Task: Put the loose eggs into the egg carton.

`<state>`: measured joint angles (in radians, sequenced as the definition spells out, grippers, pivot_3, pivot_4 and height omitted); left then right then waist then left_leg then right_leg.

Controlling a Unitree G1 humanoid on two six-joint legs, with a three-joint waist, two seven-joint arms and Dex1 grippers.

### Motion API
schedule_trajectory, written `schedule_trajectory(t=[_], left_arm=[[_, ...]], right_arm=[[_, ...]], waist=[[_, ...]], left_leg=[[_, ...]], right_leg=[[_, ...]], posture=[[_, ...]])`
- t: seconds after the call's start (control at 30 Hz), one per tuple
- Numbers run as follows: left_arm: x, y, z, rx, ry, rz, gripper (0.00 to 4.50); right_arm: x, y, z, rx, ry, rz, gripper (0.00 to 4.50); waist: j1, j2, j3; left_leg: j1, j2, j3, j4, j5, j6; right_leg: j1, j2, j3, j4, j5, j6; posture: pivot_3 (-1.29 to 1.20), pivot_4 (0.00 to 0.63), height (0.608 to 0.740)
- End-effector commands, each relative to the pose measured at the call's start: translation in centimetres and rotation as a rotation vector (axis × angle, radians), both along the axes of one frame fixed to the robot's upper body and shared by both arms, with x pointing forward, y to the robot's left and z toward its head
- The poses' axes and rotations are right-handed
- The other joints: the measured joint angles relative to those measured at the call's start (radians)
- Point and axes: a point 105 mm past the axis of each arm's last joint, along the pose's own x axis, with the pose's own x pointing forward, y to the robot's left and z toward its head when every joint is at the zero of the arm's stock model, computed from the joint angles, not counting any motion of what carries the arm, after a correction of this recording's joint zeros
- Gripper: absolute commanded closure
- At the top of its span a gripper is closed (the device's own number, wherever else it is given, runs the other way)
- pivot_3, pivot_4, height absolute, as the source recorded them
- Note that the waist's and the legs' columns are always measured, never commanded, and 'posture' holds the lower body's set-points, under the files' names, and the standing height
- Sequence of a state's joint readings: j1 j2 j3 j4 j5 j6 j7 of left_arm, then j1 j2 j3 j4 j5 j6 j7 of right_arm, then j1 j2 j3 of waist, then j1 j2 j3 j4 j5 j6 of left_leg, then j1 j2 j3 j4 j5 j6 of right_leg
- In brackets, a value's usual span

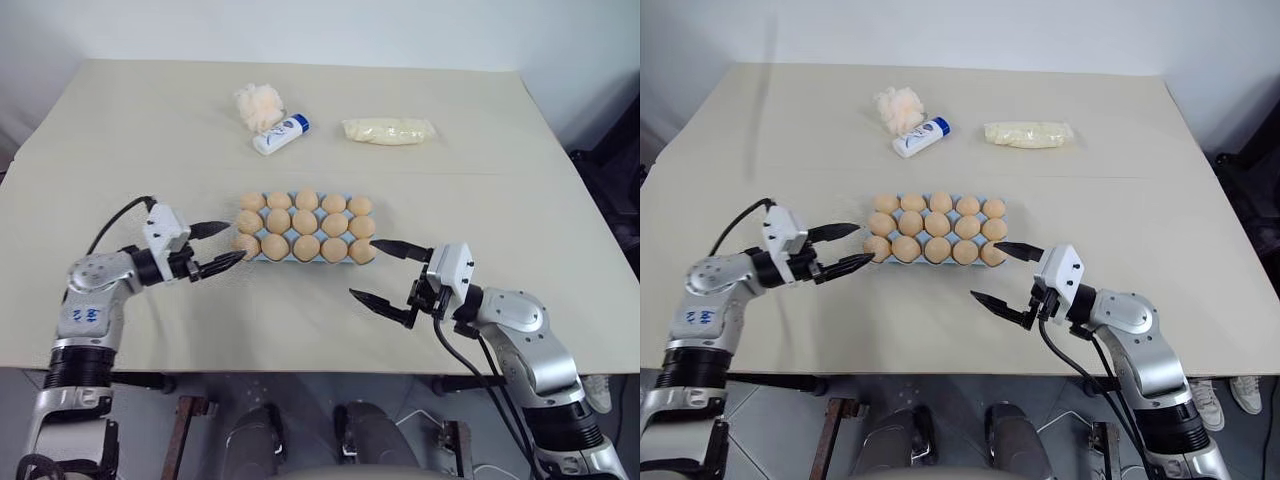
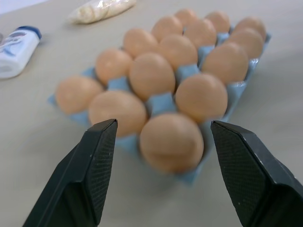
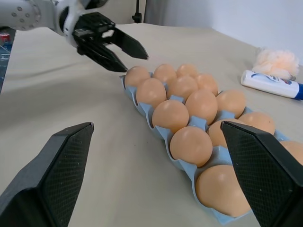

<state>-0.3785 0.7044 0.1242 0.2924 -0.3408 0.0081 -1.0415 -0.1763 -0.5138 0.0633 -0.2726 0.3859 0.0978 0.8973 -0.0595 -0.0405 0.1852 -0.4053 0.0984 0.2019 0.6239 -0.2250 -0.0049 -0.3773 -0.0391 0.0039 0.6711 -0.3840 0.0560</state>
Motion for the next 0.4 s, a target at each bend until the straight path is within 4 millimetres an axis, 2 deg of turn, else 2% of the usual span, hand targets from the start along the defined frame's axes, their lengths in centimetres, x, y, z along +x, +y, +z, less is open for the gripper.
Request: schedule_trajectory(t=[0.03,0.2,0.4], left_arm=[[-1.6,1.6,0.7,0.046,-0.005,-0.037,1.15],[-2.8,3.5,0.3,0.086,0.024,-0.033,1.15],[-2.7,3.2,-0.1,0.092,-0.006,-0.018,1.15]], right_arm=[[-0.3,-0.9,1.4,-0.002,-0.049,-0.016,0.0],[-0.2,-1.5,1.3,-0.021,-0.042,-0.024,0.0],[-0.1,-1.8,1.1,-0.021,-0.036,-0.031,0.0]], waist=[[0.0,0.0,0.0],[0.003,0.0,0.0],[0.003,0.0,0.0]], left_leg=[[0.0,0.0,0.0,-0.001,0.0,-0.001],[0.0,-0.001,0.0,-0.003,-0.001,-0.002],[0.0,-0.001,0.0,-0.004,-0.002,-0.001]], right_leg=[[0.0,0.0,0.0,-0.001,0.0,0.0],[0.0,-0.001,-0.001,-0.004,0.0,-0.001],[0.0,-0.002,-0.001,-0.005,0.0,0.0]], posture=[[0.0,0.15,0.74],[0.0,0.15,0.74],[0.0,0.15,0.74]])
